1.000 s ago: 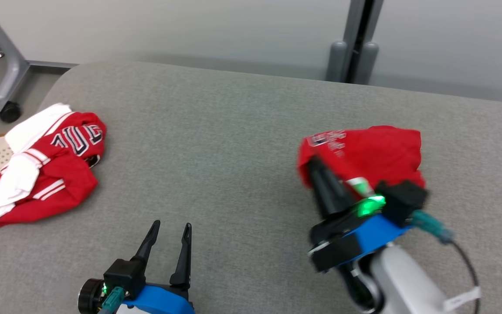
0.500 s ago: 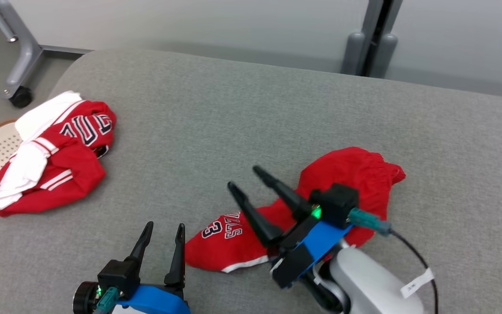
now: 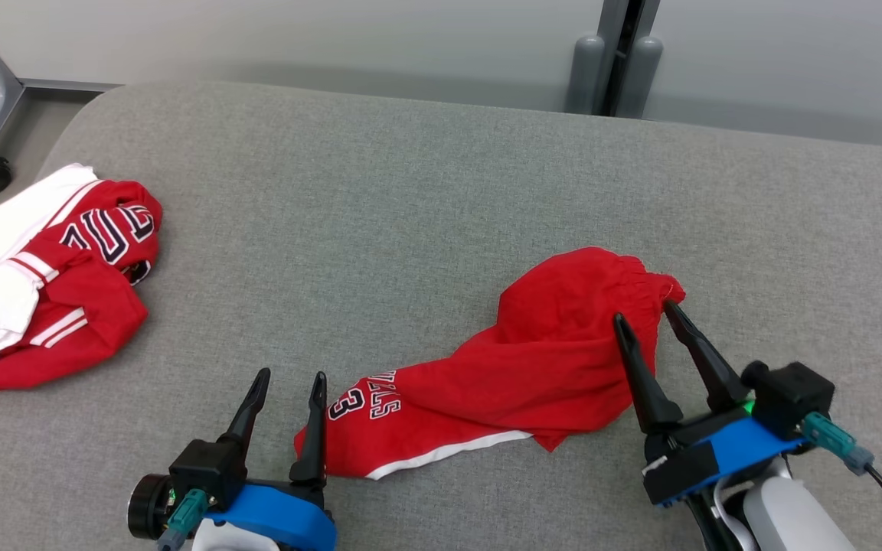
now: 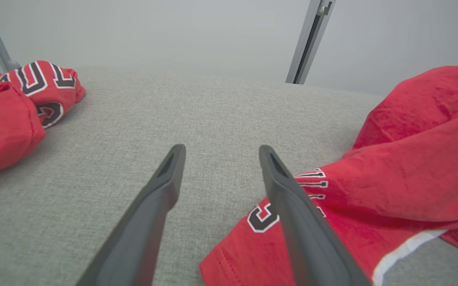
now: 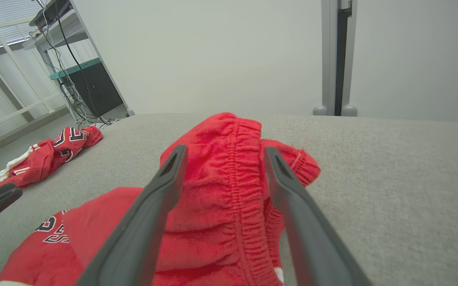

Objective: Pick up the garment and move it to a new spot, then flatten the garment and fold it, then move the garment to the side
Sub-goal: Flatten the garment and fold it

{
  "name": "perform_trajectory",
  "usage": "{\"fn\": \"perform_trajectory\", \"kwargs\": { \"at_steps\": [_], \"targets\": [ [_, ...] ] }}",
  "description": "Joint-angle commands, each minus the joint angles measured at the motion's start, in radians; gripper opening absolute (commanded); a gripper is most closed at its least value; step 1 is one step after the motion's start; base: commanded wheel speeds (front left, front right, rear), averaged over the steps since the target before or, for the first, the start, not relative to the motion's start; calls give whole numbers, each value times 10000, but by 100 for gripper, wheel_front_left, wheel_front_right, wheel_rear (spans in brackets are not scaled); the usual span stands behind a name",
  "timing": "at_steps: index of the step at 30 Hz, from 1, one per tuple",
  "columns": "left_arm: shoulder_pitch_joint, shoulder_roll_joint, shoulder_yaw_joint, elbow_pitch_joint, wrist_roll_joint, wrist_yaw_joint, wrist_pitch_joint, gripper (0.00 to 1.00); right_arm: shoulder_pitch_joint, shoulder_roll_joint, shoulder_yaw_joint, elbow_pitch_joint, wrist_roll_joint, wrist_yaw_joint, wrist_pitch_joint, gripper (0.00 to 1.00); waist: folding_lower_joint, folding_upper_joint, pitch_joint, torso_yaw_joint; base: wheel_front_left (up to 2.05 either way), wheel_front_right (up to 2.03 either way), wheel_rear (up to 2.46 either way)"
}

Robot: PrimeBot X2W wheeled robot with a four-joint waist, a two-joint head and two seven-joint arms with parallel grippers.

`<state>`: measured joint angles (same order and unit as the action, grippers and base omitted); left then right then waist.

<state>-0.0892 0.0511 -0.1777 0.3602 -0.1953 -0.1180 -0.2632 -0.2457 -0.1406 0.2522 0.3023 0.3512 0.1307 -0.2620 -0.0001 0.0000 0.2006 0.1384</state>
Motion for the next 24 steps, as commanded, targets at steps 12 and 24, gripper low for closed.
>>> {"fn": "perform_trajectory", "kwargs": {
  "at_steps": [12, 24],
  "targets": [
    [-165, -3, 12, -25, 113, -74, -25, 100, 518, -366, 127, 383, 112, 1, -38, 100, 1, 0, 205, 177, 0, 0, 0],
    [-126, -4, 91, -11, 192, -87, -25, 100, -79, -298, 683, 369, 539, 1, -41, 0, 1, 0, 190, 42, 0, 0, 0]
  ]
}}
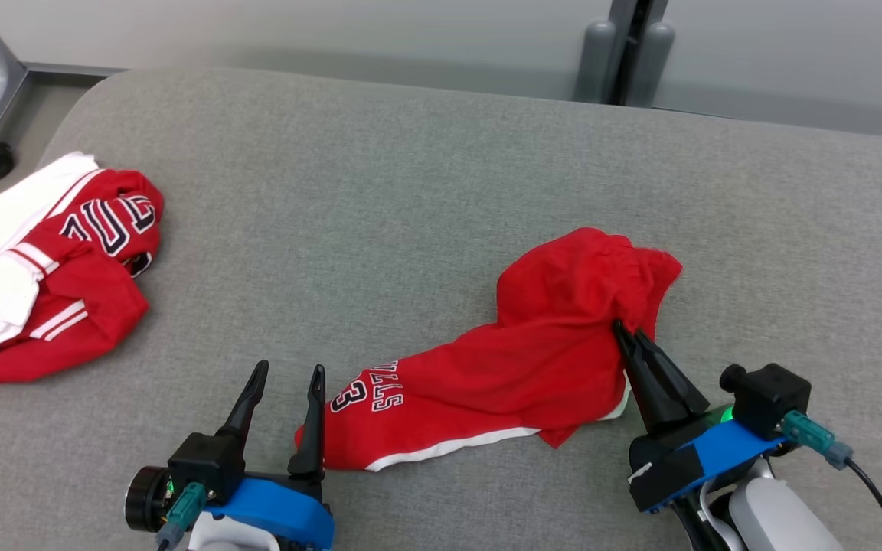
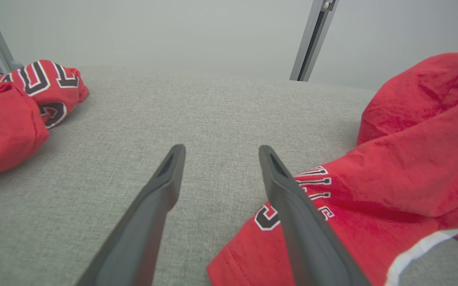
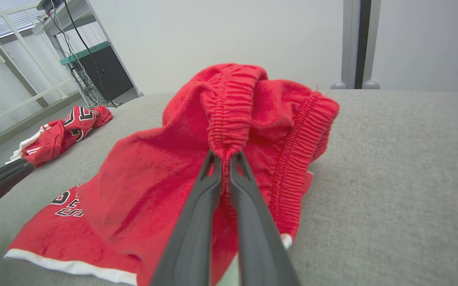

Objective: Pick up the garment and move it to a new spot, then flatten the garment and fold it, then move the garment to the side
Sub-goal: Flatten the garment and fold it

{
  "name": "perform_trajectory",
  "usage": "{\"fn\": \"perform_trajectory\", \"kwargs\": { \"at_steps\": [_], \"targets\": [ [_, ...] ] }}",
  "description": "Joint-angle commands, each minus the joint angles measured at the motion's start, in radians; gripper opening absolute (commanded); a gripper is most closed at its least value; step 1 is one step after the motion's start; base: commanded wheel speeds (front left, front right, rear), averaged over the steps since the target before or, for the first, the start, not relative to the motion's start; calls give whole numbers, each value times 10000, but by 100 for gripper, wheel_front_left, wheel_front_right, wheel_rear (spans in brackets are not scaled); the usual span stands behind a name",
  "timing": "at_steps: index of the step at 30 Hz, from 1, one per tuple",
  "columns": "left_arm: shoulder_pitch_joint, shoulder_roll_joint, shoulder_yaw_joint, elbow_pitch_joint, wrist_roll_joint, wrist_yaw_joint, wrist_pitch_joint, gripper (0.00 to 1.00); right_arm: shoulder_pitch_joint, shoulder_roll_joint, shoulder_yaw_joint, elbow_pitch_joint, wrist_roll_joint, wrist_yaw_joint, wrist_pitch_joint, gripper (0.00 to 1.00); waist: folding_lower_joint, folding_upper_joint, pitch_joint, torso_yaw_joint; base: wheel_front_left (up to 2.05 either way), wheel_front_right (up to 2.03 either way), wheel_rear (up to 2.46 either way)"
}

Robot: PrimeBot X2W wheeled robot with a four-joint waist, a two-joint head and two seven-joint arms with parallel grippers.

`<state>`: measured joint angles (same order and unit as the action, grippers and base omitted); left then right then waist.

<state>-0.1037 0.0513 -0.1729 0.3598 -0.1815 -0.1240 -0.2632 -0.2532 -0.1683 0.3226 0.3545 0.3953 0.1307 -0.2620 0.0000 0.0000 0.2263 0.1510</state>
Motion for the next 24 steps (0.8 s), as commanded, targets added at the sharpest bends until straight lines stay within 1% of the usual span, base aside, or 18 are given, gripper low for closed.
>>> {"fn": "perform_trajectory", "kwargs": {
  "at_steps": [1, 6, 8, 9, 12, 15, 17, 20, 24],
  "targets": [
    [82, -6, 76, -1, 76, -31, -25, 100, 55, -22, -16, -305, 158, 1, -39, 0, 0, 0, -129, -161, 0, 0, 0],
    [291, -6, 207, 41, 165, -48, -25, 100, 322, 88, -89, -1307, 933, 1, -41, 0, 0, 0, -474, -665, 0, 0, 0],
    [360, -6, 218, 63, 194, -53, -23, 100, 430, 46, -13, -1707, 1396, 1, -41, 0, 0, 0, -594, -880, 0, 0, 0],
    [360, -6, 218, 63, 194, -53, -23, 100, 430, 46, -13, -1707, 1396, 1, -41, 0, 0, 0, -594, -880, 0, 0, 0],
    [400, -3, 225, 88, 139, -52, -25, 100, 561, -81, 30, -2355, 1976, 1, -31, 0, 0, 0, -725, -1164, 0, 0, 0],
    [432, -3, 189, 96, 54, -12, -25, 100, 754, -175, -28, -3040, 2285, 1, 301, 0, 0, 0, -755, -1369, 0, 0, 0],
    [467, -5, 130, 93, -6, 15, -25, 100, 934, -176, -187, -3433, 2336, 1, 613, 0, 0, 0, -738, -1437, 0, 0, 0],
    [473, -3, 54, 78, -63, 50, -25, 100, 1205, 51, -709, -3799, 2159, 1, 1147, 0, 0, 0, -632, -1438, 0, 0, 0],
    [199, -5, -126, 57, -100, 38, -25, 100, 1025, 377, -1502, -3566, 1476, 1, 1800, 0, 0, 0, -248, -1182, 0, 0, 0]
  ]
}}
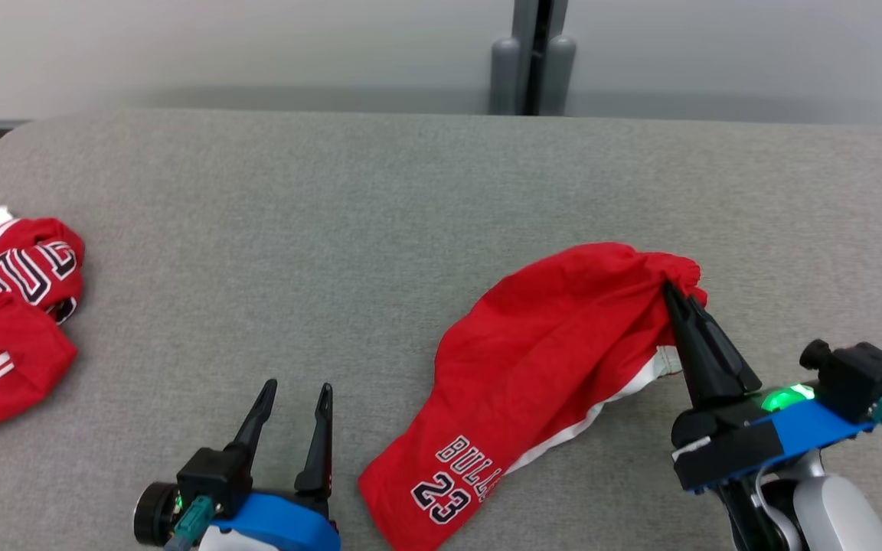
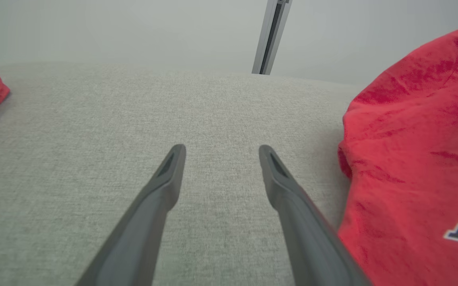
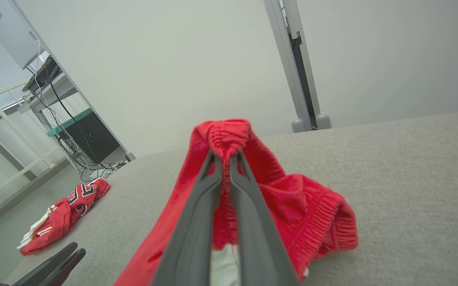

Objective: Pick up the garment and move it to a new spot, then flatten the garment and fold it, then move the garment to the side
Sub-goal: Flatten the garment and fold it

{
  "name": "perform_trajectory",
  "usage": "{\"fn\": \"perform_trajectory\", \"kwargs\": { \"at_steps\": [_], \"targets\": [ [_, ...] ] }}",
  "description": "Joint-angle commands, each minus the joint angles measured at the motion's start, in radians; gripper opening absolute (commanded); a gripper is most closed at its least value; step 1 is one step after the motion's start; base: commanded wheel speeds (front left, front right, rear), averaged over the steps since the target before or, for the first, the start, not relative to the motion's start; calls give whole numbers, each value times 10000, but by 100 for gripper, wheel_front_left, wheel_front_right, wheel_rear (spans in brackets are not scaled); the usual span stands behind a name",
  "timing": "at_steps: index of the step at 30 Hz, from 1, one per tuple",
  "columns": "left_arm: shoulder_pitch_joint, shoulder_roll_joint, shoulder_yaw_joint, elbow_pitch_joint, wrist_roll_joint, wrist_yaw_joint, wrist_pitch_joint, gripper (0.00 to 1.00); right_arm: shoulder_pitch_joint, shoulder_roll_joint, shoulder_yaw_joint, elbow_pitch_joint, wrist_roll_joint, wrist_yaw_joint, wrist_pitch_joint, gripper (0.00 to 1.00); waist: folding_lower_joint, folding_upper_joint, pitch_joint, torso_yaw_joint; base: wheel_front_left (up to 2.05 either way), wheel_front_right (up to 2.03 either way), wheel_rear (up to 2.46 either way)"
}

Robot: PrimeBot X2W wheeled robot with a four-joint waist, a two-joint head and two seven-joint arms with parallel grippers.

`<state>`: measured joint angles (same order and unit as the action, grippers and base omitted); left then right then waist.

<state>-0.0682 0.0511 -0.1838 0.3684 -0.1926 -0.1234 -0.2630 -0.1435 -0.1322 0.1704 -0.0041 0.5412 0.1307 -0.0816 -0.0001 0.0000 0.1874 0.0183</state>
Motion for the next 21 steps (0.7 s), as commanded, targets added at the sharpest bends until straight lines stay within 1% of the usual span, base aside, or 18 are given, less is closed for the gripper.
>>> {"fn": "perform_trajectory", "kwargs": {
  "at_steps": [1, 4, 7, 11, 12, 14, 15, 18, 21],
  "targets": [
    [-243, -3, -49, -23, -6, 28, -27, 100, -244, 86, -101, 179, -172, 2, 111, 0, 1, 0, 251, 248, 0, 0, 0],
    [-452, -4, -132, -26, -28, 8, -27, 100, -873, 84, -428, 929, -921, 2, 210, 0, 1, 0, 586, 617, 0, 0, 0],
    [-659, -4, -222, -25, -53, -12, -27, 100, -1529, -3, -581, 1963, -1769, 1, -20, 0, 1, 0, 848, 973, 0, 0, 0],
    [-794, -6, -303, -41, -90, -36, -27, 100, -2358, 16, -714, 3574, -2514, 1, -462, 0, 1, 0, 1066, 1261, 0, 0, 0],
    [-815, -4, -317, -35, -80, -42, -25, 100, -2520, 38, -756, 4014, -2662, 1, -577, 11, 1, 0, 1097, 1301, 0, 0, 0],
    [-853, -6, -338, -36, -93, -51, -27, 100, -2851, 17, -742, 4766, -3078, 1, -880, 45, 1, 0, 1148, 1354, 0, 0, 0],
    [-855, -6, -349, -39, -100, -53, -27, 100, -3021, 34, -716, 5075, -3205, 1, -1044, 100, 1, 0, 1160, 1363, 0, 0, 0],
    [-853, -6, -334, -47, -114, -58, -27, 100, -3382, 130, -715, 5633, -3448, 1, -1545, 100, 1, 0, 1157, 1288, 0, 0, 0],
    [-833, -3, -303, -116, -81, -64, -27, 100, -3469, 113, -721, 5535, -3679, 1, -1799, 100, 1, 0, 1036, 1110, 0, 0, 0]
  ]
}}
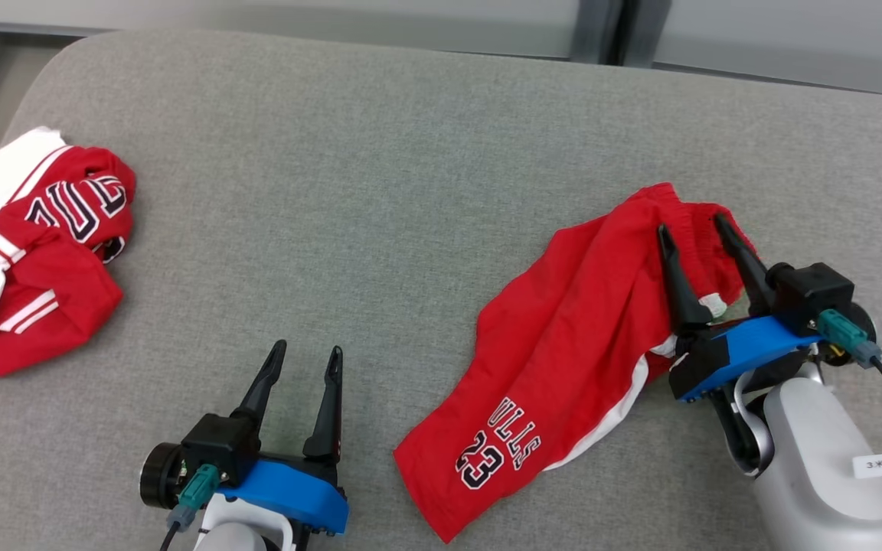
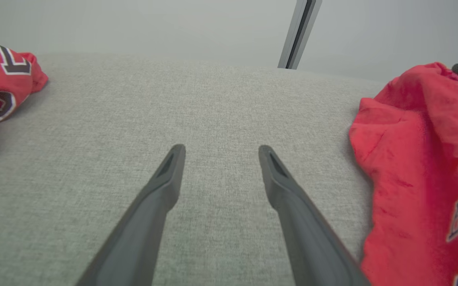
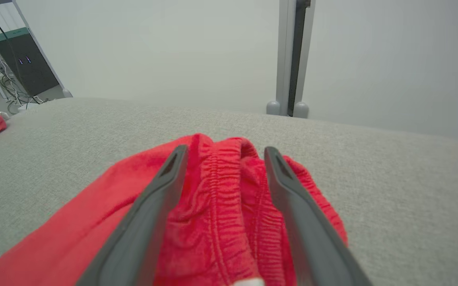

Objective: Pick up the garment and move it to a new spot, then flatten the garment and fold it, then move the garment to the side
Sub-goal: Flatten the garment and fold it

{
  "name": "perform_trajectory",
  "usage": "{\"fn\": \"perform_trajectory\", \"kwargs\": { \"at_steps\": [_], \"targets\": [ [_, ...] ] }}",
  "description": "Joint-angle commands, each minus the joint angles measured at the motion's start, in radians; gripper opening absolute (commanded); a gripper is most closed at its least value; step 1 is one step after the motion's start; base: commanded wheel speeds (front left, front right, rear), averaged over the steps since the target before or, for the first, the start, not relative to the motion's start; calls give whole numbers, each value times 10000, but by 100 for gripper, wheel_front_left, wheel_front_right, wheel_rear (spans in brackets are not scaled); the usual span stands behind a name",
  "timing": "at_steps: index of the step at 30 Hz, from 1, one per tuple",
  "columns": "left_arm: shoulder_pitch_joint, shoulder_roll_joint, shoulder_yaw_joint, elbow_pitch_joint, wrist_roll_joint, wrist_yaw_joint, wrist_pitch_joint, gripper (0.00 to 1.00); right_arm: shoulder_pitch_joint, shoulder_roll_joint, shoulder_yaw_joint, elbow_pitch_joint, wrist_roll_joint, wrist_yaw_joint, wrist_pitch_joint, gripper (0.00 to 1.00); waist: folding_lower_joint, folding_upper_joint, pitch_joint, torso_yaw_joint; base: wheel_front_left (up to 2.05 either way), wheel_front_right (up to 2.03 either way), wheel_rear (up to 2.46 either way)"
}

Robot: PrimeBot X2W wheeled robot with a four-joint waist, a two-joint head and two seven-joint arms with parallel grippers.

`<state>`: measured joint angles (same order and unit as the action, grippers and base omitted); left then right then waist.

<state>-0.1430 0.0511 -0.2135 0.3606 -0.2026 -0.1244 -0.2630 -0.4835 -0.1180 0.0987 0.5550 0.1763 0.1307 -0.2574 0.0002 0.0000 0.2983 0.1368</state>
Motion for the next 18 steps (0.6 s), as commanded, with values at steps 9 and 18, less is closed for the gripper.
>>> {"fn": "perform_trajectory", "kwargs": {
  "at_steps": [9, 18],
  "targets": [
    [68, -4, -199, -320, -75, -79, -27, 100, 1985, 86, -973, -3242, -639, 1, -77, 100, -2, 0, -762, -567, 0, 0, 0],
    [573, 46, -2273, -385, -708, -74, -25, 100, 3835, 464, -1416, -3357, -591, 1, -80, 100, -2, 0, -1535, -614, 0, 0, 0]
  ]
}}
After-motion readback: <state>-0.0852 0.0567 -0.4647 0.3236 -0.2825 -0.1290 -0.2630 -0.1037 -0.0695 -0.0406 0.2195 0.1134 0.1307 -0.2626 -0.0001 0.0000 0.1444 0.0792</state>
